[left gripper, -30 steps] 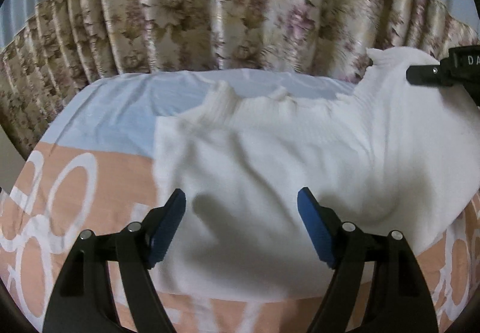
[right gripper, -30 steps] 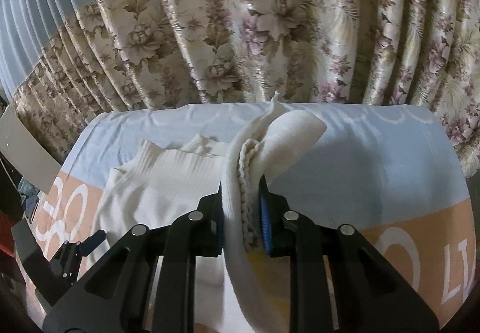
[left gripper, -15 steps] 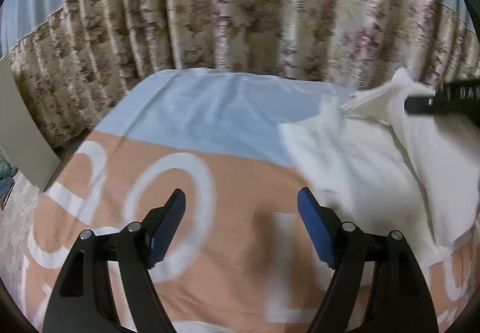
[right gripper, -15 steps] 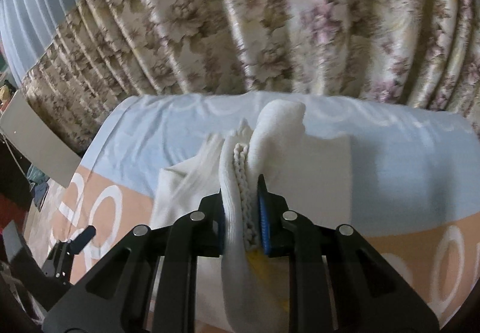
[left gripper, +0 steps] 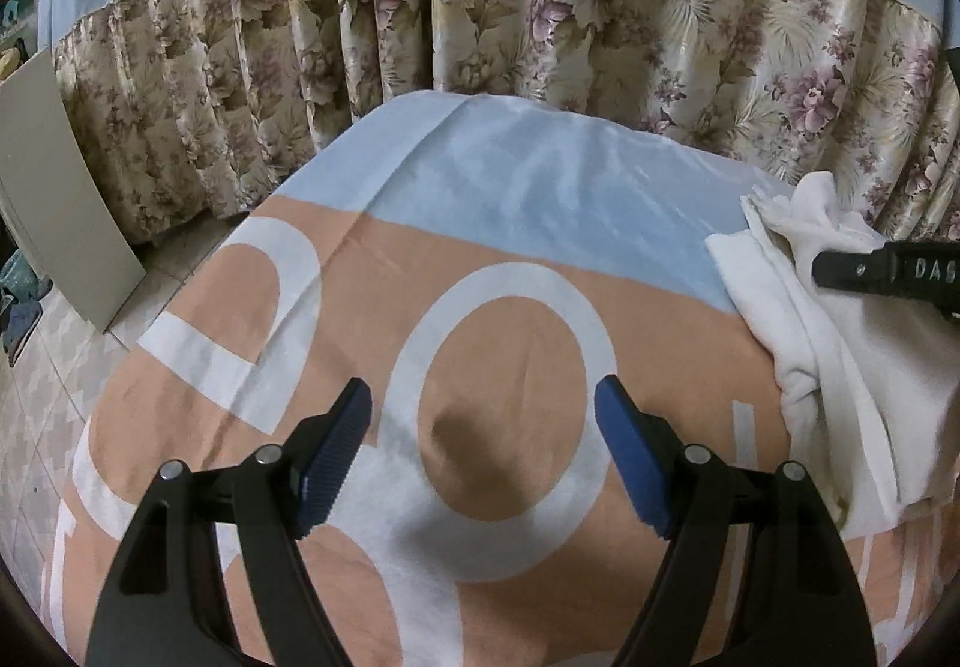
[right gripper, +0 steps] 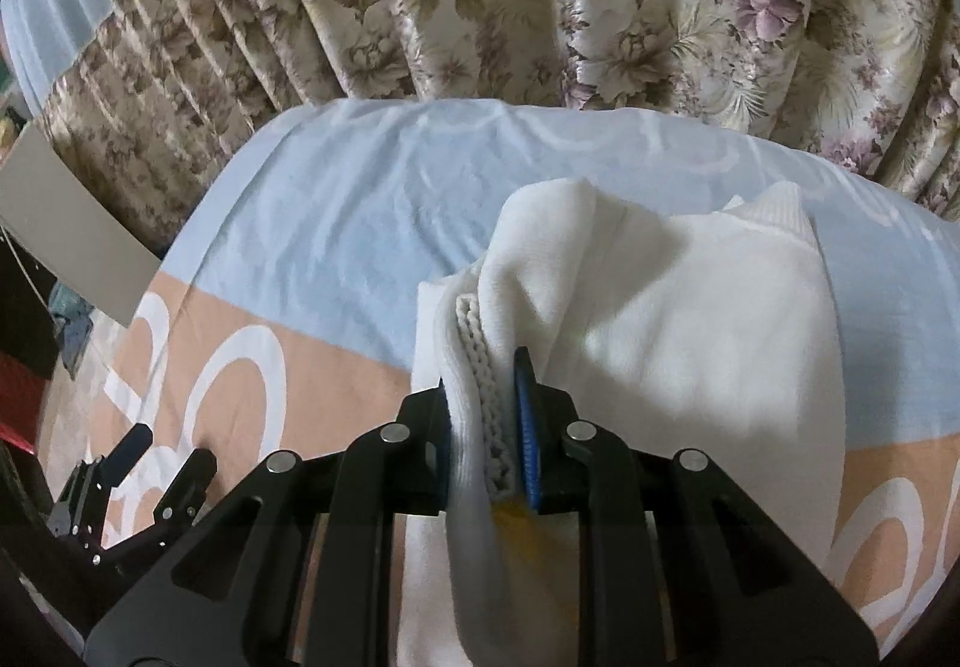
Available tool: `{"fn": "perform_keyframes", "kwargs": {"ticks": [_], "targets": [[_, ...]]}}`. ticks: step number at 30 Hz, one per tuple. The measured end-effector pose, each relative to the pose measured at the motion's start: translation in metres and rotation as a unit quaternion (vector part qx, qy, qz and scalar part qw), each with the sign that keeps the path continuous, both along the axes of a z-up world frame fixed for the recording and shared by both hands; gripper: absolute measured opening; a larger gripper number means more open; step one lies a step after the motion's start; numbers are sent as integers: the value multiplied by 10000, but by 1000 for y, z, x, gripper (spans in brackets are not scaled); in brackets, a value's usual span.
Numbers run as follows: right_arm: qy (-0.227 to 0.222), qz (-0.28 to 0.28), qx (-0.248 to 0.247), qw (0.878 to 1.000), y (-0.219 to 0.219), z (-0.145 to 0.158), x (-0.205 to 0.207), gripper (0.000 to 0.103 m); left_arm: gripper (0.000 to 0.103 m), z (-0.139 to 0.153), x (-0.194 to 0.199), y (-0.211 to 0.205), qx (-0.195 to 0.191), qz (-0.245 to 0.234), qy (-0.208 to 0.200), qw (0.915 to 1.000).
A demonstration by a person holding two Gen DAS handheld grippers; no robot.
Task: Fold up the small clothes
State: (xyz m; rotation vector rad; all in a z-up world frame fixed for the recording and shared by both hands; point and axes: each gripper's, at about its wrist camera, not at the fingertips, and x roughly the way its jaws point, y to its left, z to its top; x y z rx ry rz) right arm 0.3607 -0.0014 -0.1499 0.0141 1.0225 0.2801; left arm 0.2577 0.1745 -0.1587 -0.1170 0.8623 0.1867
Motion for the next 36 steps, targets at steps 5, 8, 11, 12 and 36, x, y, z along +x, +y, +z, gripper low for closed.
{"fn": "perform_keyframes", "kwargs": {"ticks": [5, 8, 11, 12, 36], "targets": [[-203, 18, -143, 9997, 11, -5, -13, 27, 77, 5, 3, -2, 1, -9, -50, 10000], [-244, 119, 226, 9994, 11, 4, -22, 39, 77, 9, 3, -1, 35, -3, -78, 10000], [-469, 211, 561, 9971, 7, 30, -36, 39, 77, 15, 4, -2, 58, 0, -115, 9999], [-588, 222, 659, 9958, 3, 41, -41, 39, 77, 18, 5, -3, 54, -11, -130, 9999], [-701, -670, 653, 9931, -168, 38, -98, 45, 79, 55, -12, -158, -234, -1680, -450, 9845]]}}
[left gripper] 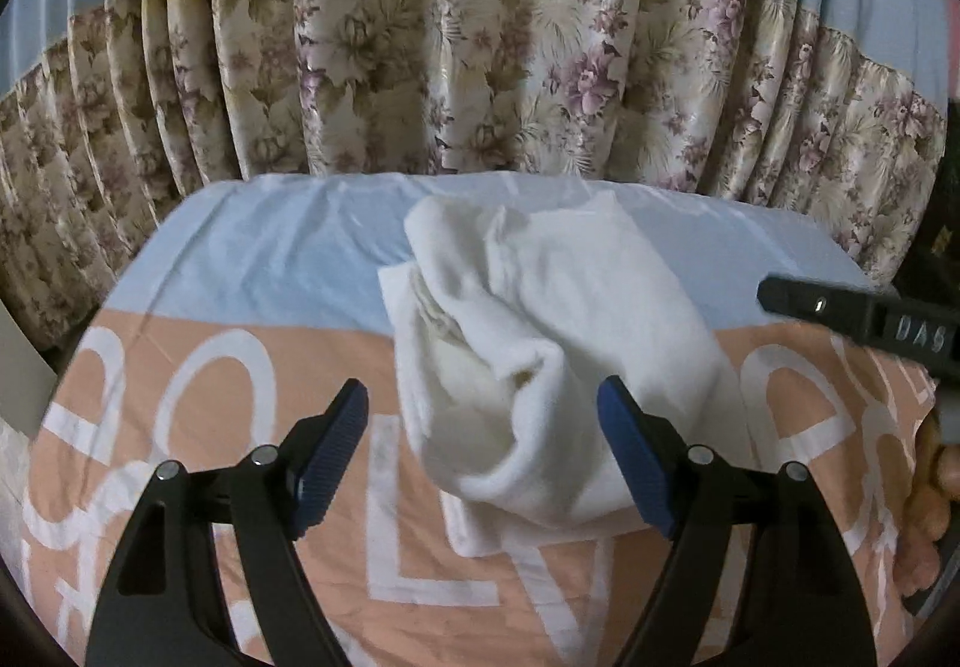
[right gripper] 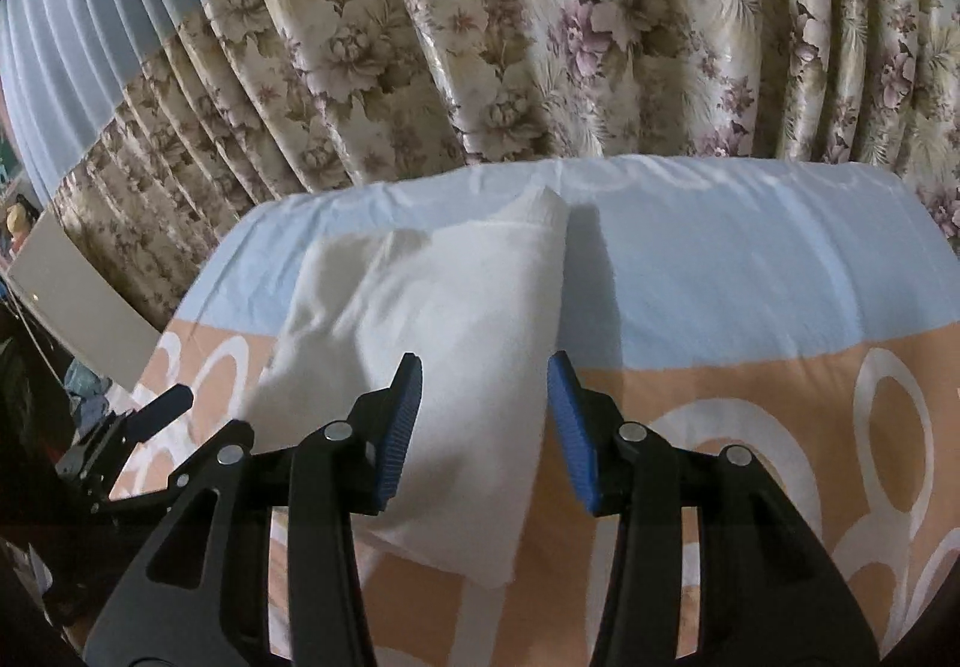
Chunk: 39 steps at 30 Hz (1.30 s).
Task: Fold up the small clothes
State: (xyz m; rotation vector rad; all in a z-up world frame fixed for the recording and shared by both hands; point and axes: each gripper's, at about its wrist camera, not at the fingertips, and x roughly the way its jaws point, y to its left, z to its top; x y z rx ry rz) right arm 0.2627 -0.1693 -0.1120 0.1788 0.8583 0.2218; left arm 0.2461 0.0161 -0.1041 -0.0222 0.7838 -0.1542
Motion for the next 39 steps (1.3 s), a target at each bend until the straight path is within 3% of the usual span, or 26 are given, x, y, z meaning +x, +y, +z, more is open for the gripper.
{"fn": "perform_keyframes", "kwargs": {"ticks": [3, 5, 7, 10, 16, 19, 22, 24, 25, 27, 34, 39], "targets": [[117, -20, -52, 9999, -6, -14, -5, 46, 73, -3, -5, -7, 30, -94, -52, 9999], [231, -14, -26, 9997, -11, -24, -7, 46, 29, -10, -2, -9, -29, -178, 106, 9998], [313, -16, -8, 9995, -15, -31, -9, 47, 11, -17, -1, -7, -120, -153, 205, 9996], [363, -9, -16, 9993, -16, -36, -13, 48, 9, -23, -5, -1, -157, -68, 219, 9996], [441, 128, -178, 9988, -7, -51, -18, 49, 9, -54, -17, 13, -11, 368, 587, 9976], [608, 221, -245, 9976, 2, -71, -18, 49, 13, -62, -25, 8, 249, 423, 555, 9973], [694, 209, -276, 9970, 4, -86, -21, 49, 17, -63, -25, 12, 213, 451, 538, 9973], [670, 192, -300, 9971, 3, -89, -21, 51, 40, -63, -26, 17, 313, 589, 526, 9964], [659, 175, -330, 9971, 2, -89, -22, 53, 59, -62, -27, 23, 317, 737, 507, 9955], [655, 193, -371, 9970, 2, -88, -22, 54, 65, -61, -28, 38, 93, 933, 563, 9940], [433, 190, -284, 9985, -8, -64, -21, 54, 66, -12, -33, 33, 441, 755, -84, 9961], [300, 155, -354, 9988, -13, -53, -13, 56, 75, 23, -11, 25, 319, 637, -415, 9966]]}}
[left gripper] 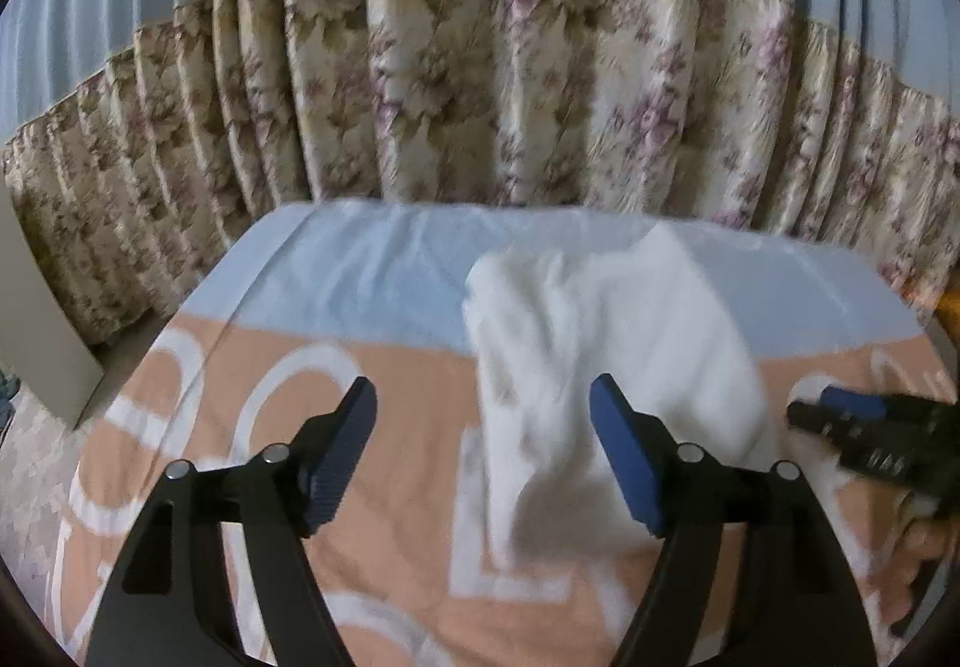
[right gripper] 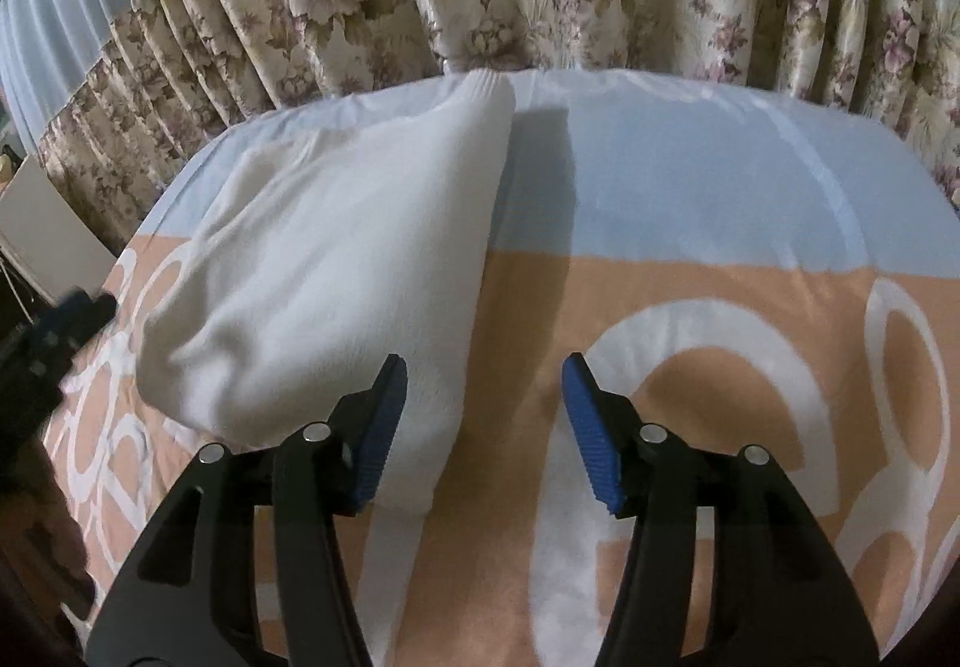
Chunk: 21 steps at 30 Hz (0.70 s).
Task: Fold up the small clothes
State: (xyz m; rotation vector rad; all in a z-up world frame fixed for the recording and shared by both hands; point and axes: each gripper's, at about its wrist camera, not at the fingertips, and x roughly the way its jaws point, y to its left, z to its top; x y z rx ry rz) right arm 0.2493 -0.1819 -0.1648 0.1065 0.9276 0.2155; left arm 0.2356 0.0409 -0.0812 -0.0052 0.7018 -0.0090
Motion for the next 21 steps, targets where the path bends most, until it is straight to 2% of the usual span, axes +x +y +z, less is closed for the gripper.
{"fn": "perform_keyframes", "kwargs": {"ticks": [4, 6, 10, 13, 21], "targets": [[-44, -35, 2, 10000, -4, 5, 8, 57, 76, -4, 31, -15, 95, -111, 83, 9999], [-68, -37, -6, 10000, -5, 7, 14, 57, 76, -18, 50, -21, 54, -158, 315, 9994], [-120, -7, -18, 9999, -3, 12, 28, 59, 76, -38, 68, -23, 114, -91, 485, 9987], [-167, 28, -38, 9998, -1, 14, 39, 61, 76, -54, 79, -16, 22, 13, 701, 9975], [-21, -10, 196, 9998, 5, -4, 68, 67, 99, -85, 85, 0, -232, 234, 984, 9946]]}}
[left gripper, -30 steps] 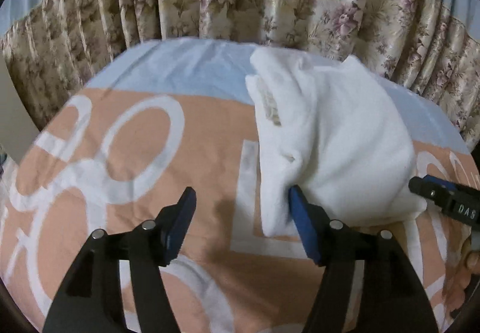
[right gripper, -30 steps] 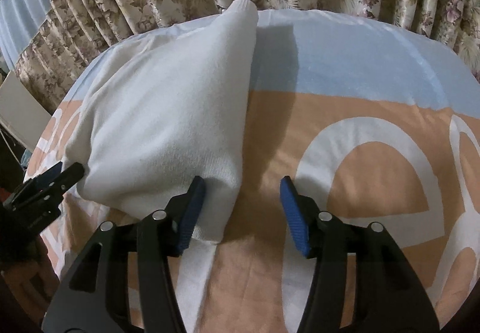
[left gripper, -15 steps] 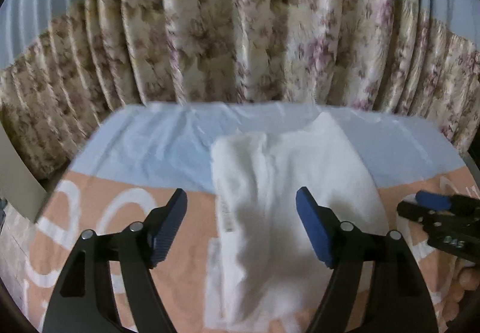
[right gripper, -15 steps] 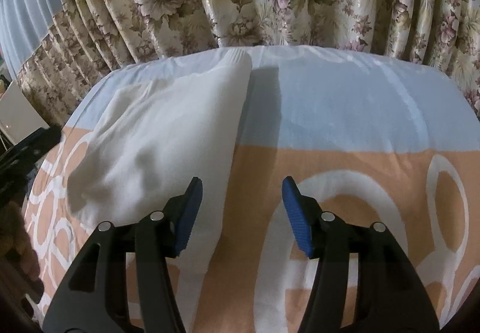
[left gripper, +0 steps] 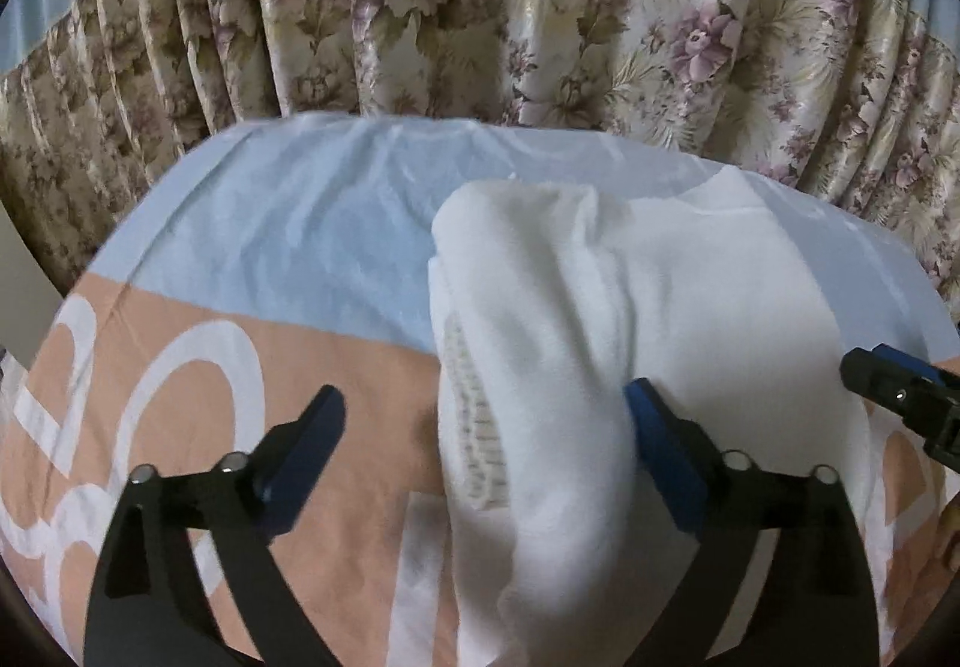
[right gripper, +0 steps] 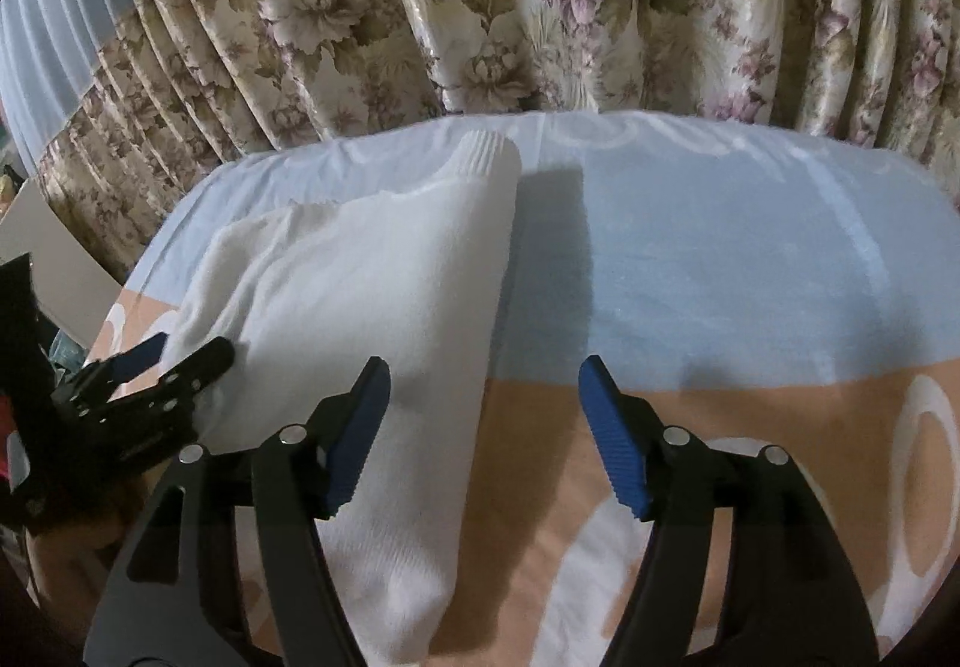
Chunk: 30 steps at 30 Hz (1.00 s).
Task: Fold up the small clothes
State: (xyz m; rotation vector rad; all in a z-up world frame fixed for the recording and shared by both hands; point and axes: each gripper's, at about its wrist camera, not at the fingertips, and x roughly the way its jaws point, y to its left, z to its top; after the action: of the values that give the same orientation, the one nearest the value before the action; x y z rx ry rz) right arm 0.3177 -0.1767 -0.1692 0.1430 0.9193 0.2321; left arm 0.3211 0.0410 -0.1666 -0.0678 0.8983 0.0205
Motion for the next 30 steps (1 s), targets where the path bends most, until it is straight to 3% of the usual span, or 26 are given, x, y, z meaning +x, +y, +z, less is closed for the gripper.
{"fn": "perform_keyframes", "kwargs": {"ticks": [4, 8, 15, 18, 20, 27, 29, 30], "targets": [[61, -136, 304, 9994, -1, -11, 5, 72, 102, -14, 0, 10, -598, 177, 160, 9979], [85, -196, 555, 9982, -2, -18, 7, 73, 102, -20, 1, 5, -898, 25, 324, 9954], [130, -223, 644, 9976, -3, -24, 9, 75, 100, -23, 2, -3, -948, -167, 284, 9950], [149, -226, 674, 9974, -3, -26, 9, 75, 87, -22, 0, -6, -1032, -296, 208, 9940], [167, -215, 689, 9973, -3, -28, 9, 75, 69, -19, 0, -12, -1097, -401, 190, 9930], [280, -146, 862, 9958, -1, -36, 13, 75, 53, -13, 1, -19, -1102, -477, 114, 9927], [313, -60, 978, 9947, 0, -40, 15, 67, 49, -12, 1, -20, -1109, -470, 107, 9927], [328, 25, 1095, 9934, 1, -41, 16, 50, 48, -12, 1, -20, -1130, -456, 106, 9925]]}}
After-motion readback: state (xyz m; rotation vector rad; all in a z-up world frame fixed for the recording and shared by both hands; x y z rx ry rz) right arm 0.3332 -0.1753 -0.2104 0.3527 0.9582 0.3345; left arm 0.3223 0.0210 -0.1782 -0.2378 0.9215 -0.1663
